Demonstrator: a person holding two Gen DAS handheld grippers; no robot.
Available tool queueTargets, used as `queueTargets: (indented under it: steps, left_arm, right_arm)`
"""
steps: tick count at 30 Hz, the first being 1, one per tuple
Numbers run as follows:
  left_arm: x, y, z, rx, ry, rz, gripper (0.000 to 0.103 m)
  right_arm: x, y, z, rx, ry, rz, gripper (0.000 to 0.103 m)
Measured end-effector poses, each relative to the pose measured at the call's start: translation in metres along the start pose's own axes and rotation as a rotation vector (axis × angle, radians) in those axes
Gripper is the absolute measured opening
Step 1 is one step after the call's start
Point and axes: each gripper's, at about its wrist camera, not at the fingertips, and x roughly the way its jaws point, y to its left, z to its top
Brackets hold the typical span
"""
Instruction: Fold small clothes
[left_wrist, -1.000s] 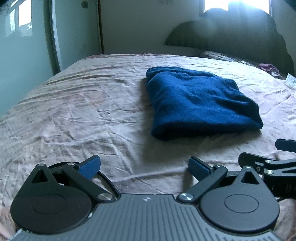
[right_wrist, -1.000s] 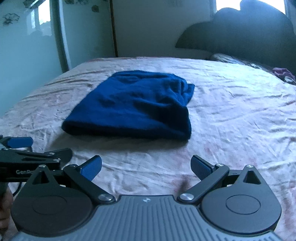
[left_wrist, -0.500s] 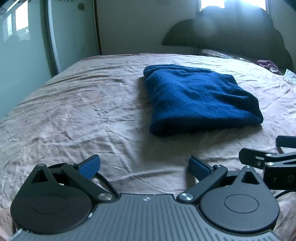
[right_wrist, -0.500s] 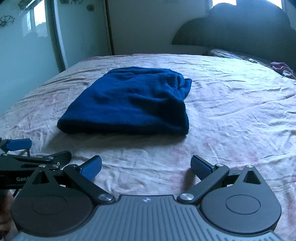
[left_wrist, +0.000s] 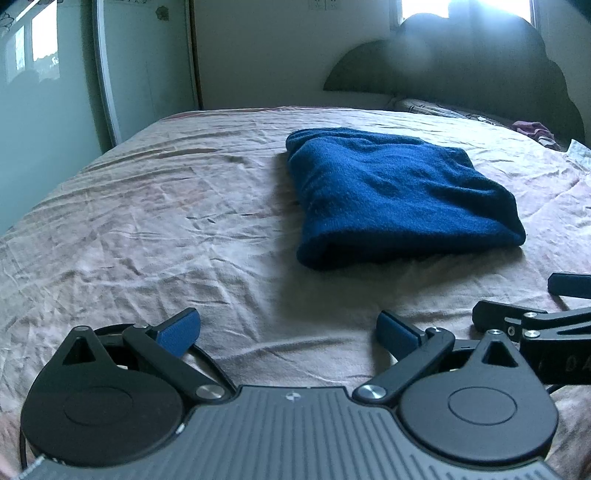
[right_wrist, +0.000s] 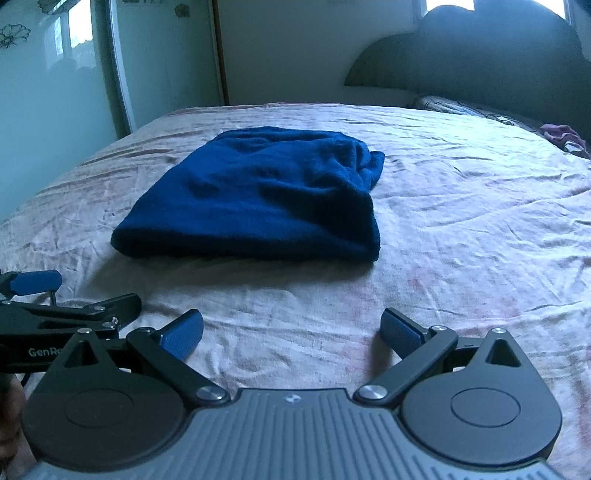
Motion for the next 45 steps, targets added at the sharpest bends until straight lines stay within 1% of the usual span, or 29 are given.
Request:
queueTargets:
  steps: [4, 7, 14, 19, 24, 29, 45]
  left_arm:
    - [0.000, 0.001, 0.001, -0.006, 0.010, -0.007, 0.103]
    - [-0.002, 0.000, 0.007, 0.003, 0.043, -0.014, 0.103]
    - [-0.010, -0.001, 0.013, -0.013, 0.069, -0.039, 0.102]
    - [-0.014, -0.003, 0.017, -0.022, 0.085, -0.033, 0.102]
    - [-0.014, 0.000, 0.018, -0.047, 0.098, -0.026, 0.102]
    - [-0.014, 0.001, 0.018, -0.056, 0.103, -0.010, 0.102]
    - [-0.016, -0.002, 0.017, -0.013, 0.091, 0.012, 0.102]
  right_arm:
    - [-0.002, -0.001, 0.000, 0.012, -0.008, -0.003, 0.103]
    - [-0.007, 0.001, 0.002, 0.010, -0.011, -0.011, 0.103]
    - [-0.024, 0.006, 0.010, -0.009, -0.047, -0.010, 0.103]
    - [-0.029, 0.008, 0.013, -0.018, -0.061, -0.010, 0.103]
    - [-0.027, 0.005, 0.011, 0.001, -0.048, -0.011, 0.103]
    - [-0.027, 0.004, 0.011, 0.006, -0.048, -0.014, 0.103]
    - [-0.024, 0.005, 0.009, 0.008, -0.035, -0.001, 0.103]
